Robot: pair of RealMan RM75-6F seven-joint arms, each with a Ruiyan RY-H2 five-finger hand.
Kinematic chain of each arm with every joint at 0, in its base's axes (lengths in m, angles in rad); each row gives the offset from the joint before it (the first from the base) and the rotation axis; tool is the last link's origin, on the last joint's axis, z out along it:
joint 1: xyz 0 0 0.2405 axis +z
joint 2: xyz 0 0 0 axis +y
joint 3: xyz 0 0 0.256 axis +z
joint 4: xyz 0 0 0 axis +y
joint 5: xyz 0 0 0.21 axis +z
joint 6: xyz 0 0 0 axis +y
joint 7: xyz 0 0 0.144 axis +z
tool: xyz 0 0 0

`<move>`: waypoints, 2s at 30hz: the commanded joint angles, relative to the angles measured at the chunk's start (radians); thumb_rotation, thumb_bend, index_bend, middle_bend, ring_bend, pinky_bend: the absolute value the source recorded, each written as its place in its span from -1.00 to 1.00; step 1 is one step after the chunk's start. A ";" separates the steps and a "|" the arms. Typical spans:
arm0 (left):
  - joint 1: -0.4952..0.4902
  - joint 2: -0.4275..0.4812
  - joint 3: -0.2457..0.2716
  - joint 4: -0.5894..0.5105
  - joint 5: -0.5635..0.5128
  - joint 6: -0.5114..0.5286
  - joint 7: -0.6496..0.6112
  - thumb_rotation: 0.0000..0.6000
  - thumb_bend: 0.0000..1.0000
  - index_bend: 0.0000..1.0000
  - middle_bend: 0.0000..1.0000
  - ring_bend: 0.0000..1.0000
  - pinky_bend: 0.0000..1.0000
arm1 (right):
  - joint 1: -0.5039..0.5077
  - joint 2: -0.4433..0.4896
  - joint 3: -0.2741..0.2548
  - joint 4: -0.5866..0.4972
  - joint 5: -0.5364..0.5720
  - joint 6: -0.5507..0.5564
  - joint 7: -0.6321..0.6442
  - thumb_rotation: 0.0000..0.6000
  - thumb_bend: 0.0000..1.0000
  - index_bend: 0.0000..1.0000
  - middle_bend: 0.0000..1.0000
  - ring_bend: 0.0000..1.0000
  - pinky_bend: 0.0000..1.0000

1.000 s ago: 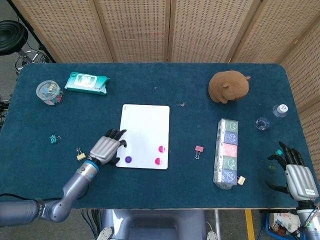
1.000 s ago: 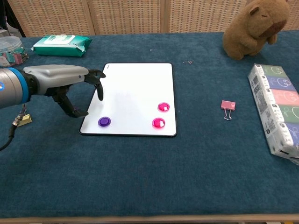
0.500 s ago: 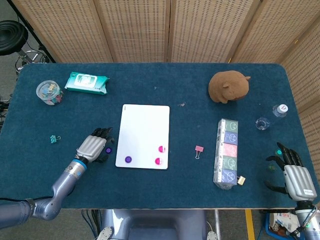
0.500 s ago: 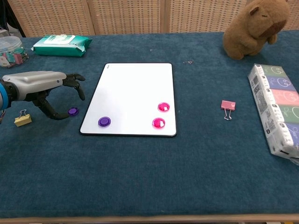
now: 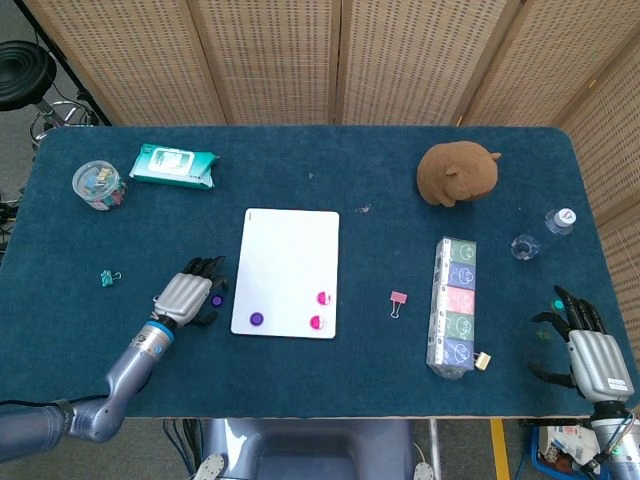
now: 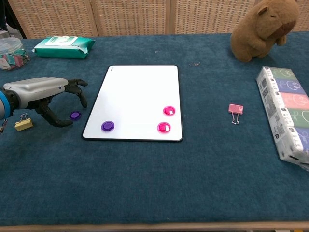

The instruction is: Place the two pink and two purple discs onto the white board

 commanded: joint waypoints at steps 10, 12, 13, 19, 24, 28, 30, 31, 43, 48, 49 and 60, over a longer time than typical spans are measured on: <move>0.018 -0.023 -0.009 0.028 0.003 0.005 0.002 1.00 -0.36 -0.22 -1.00 -1.00 -1.00 | 0.000 0.002 0.000 0.001 0.001 -0.003 0.005 1.00 -0.65 -0.35 -1.00 -1.00 -1.00; 0.023 -0.024 -0.009 0.032 0.008 0.005 -0.003 1.00 -0.36 -0.21 -1.00 -1.00 -1.00 | 0.001 0.002 0.000 0.001 0.001 -0.004 0.006 1.00 -0.65 -0.35 -1.00 -1.00 -1.00; 0.025 -0.025 -0.009 0.034 0.010 0.004 -0.005 1.00 -0.36 -0.20 -1.00 -1.00 -1.00 | 0.001 0.002 0.000 0.001 0.001 -0.004 0.007 1.00 -0.65 -0.35 -1.00 -1.00 -1.00; 0.030 -0.032 -0.015 0.048 0.016 -0.003 -0.012 1.00 -0.36 -0.15 -1.00 -1.00 -1.00 | 0.001 0.002 -0.001 0.001 0.000 -0.007 0.008 1.00 -0.65 -0.35 -1.00 -1.00 -1.00; 0.033 -0.037 -0.021 0.054 0.020 0.000 -0.010 1.00 -0.36 0.02 -1.00 -1.00 -1.00 | 0.002 0.002 -0.001 0.001 0.000 -0.008 0.009 1.00 -0.65 -0.34 -1.00 -1.00 -1.00; 0.035 -0.042 -0.024 0.059 0.024 0.000 -0.007 1.00 -0.36 0.21 -1.00 -1.00 -1.00 | 0.003 0.003 0.001 0.001 0.002 -0.009 0.014 1.00 -0.65 -0.34 -1.00 -1.00 -1.00; 0.037 -0.043 -0.026 0.061 0.024 0.000 -0.005 1.00 -0.36 0.26 -1.00 -1.00 -1.00 | 0.003 0.003 0.001 0.002 0.002 -0.010 0.016 1.00 -0.65 -0.34 -1.00 -1.00 -1.00; 0.038 -0.043 -0.027 0.061 0.024 0.000 -0.004 1.00 -0.36 0.26 -1.00 -1.00 -1.00 | 0.003 0.004 0.001 0.002 0.001 -0.010 0.016 1.00 -0.65 -0.34 -1.00 -1.00 -1.00; 0.038 -0.022 -0.042 0.031 0.022 -0.003 0.004 1.00 -0.35 0.28 -1.00 -1.00 -1.00 | 0.002 0.005 0.001 0.001 0.002 -0.008 0.018 1.00 -0.65 -0.34 -1.00 -1.00 -1.00; 0.029 -0.005 -0.053 0.002 0.020 -0.007 0.016 1.00 -0.35 0.30 -1.00 -1.00 -1.00 | 0.003 0.005 0.000 0.001 0.002 -0.011 0.018 1.00 -0.65 -0.33 -1.00 -1.00 -1.00; 0.021 0.007 -0.062 -0.019 0.015 -0.016 0.018 1.00 -0.35 0.31 -1.00 -1.00 -1.00 | 0.002 0.006 0.001 0.001 0.003 -0.010 0.019 1.00 -0.65 -0.33 -1.00 -1.00 -1.00; -0.072 0.017 -0.127 -0.075 -0.067 -0.063 0.110 1.00 -0.35 0.31 -1.00 -1.00 -1.00 | 0.006 0.006 0.002 0.003 0.008 -0.018 0.022 1.00 -0.65 -0.29 -1.00 -1.00 -1.00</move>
